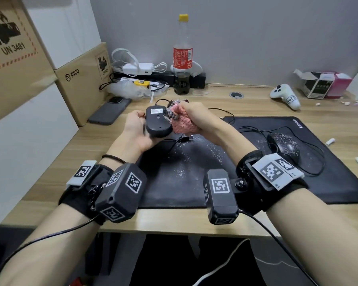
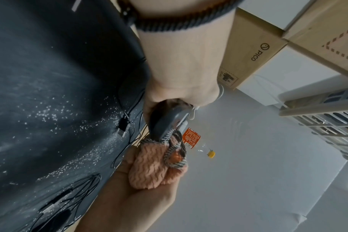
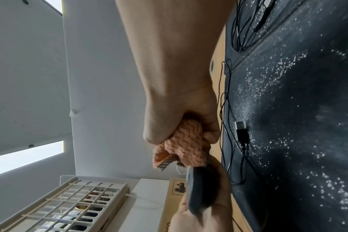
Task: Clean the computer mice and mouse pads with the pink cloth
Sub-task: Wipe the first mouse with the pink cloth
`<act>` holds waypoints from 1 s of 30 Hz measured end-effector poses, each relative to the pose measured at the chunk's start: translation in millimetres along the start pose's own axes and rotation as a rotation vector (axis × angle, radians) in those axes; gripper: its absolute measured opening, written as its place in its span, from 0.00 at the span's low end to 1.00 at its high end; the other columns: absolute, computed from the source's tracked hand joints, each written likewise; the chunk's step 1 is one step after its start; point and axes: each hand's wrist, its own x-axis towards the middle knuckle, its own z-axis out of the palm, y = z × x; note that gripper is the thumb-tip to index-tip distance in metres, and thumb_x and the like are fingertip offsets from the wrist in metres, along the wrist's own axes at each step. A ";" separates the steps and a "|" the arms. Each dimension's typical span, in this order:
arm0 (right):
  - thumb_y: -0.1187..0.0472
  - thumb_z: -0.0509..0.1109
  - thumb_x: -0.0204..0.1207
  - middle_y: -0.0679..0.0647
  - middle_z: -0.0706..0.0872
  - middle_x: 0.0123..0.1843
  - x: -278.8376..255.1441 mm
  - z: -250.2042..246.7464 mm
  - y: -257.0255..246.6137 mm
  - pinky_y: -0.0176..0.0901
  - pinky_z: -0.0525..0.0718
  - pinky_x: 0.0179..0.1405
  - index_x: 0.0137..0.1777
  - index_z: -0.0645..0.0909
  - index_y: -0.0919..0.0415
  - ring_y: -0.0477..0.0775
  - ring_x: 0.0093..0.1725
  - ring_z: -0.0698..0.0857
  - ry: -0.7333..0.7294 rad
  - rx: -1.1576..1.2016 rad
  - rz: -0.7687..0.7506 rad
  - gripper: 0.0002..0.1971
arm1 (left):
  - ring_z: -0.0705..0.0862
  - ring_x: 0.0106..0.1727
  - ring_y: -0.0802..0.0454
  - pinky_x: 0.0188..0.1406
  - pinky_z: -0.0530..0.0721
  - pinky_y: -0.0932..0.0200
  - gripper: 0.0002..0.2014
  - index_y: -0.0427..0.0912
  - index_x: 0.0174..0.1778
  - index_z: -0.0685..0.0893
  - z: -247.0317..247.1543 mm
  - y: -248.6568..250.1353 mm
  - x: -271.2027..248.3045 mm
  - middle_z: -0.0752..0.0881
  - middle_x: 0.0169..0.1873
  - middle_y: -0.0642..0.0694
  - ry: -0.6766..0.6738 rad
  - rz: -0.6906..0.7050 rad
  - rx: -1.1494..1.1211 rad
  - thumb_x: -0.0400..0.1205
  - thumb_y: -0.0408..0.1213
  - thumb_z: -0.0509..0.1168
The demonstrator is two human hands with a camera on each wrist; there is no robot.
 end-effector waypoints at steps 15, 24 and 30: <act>0.65 0.60 0.84 0.52 0.89 0.43 -0.5 -9.8 -20.2 0.51 0.87 0.51 0.47 0.82 0.59 0.49 0.42 0.87 -0.014 0.078 -0.135 0.09 | 0.83 0.27 0.56 0.39 0.86 0.56 0.13 0.46 0.46 0.83 10.3 -8.3 5.6 0.85 0.36 0.49 -0.097 0.115 0.188 0.83 0.53 0.62; 0.60 0.66 0.81 0.55 0.84 0.50 6.7 -5.2 -16.9 0.56 0.90 0.48 0.57 0.79 0.56 0.57 0.49 0.86 0.233 -0.080 -0.129 0.07 | 0.82 0.25 0.61 0.23 0.79 0.68 0.18 0.44 0.54 0.83 20.9 -11.7 3.1 0.89 0.30 0.56 -0.250 0.231 0.381 0.90 0.46 0.49; 0.51 0.63 0.68 0.52 0.89 0.42 13.2 -6.2 -9.4 0.70 0.86 0.50 0.44 0.84 0.51 0.63 0.45 0.89 0.321 -0.241 -0.152 0.10 | 0.85 0.53 0.52 0.55 0.84 0.62 0.16 0.34 0.69 0.78 20.7 -12.2 12.3 0.85 0.61 0.38 -0.175 0.381 0.327 0.88 0.31 0.54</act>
